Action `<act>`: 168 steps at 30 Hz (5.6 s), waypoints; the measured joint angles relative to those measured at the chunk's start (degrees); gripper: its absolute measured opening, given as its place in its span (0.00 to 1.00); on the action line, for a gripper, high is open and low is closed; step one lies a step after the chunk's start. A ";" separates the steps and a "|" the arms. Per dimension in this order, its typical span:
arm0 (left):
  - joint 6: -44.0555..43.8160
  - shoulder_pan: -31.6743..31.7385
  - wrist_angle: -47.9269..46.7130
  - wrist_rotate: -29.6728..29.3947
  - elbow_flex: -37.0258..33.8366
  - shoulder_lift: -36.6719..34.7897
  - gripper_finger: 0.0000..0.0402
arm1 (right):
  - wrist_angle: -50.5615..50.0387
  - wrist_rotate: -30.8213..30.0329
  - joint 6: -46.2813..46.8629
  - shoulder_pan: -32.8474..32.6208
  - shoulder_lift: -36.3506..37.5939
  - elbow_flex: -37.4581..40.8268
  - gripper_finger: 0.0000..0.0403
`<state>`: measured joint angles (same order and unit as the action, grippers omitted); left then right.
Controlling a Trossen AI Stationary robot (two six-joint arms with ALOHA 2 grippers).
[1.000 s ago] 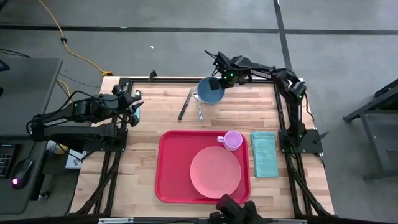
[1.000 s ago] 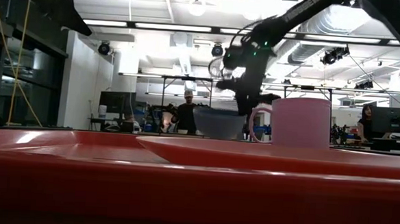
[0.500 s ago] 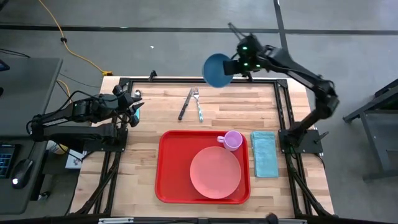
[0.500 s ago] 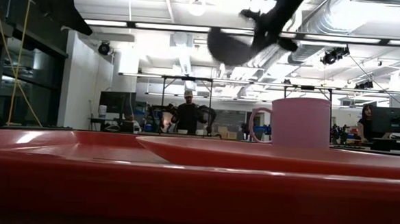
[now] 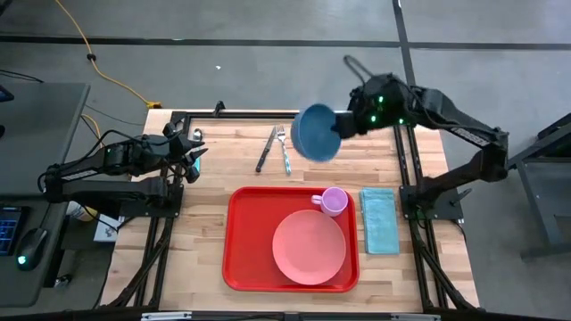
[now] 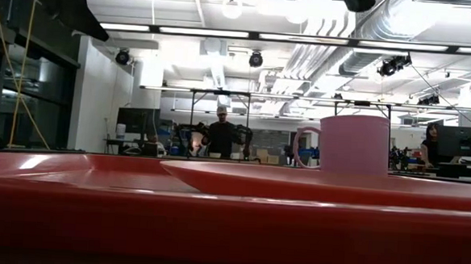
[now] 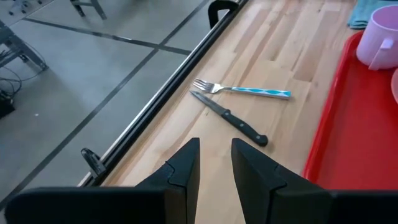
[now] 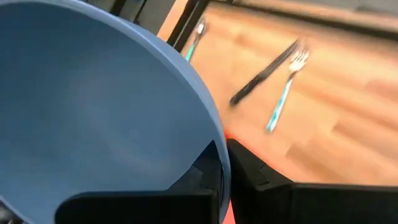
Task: Set up tray
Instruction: Put the blue bowl on top of the pink plate on the red tray, then put the blue napkin to the left of the pink plate on the red tray
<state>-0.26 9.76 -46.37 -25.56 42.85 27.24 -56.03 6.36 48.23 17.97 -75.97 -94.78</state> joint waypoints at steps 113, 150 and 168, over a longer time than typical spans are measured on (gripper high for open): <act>0.62 -0.01 0.22 2.49 1.18 -0.06 0.31 | -18.03 -0.99 59.93 -44.08 -39.62 0.07 0.01; 1.50 0.00 0.22 2.58 1.17 -0.08 0.31 | -34.22 -5.00 59.52 -42.67 -26.52 0.29 0.51; 1.48 0.00 0.22 2.54 1.16 -0.06 0.31 | -8.63 2.12 65.37 -42.19 -14.56 35.37 0.51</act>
<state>1.21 9.76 -46.15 -23.02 44.01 27.18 -64.66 8.47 113.60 -24.21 -90.53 -59.42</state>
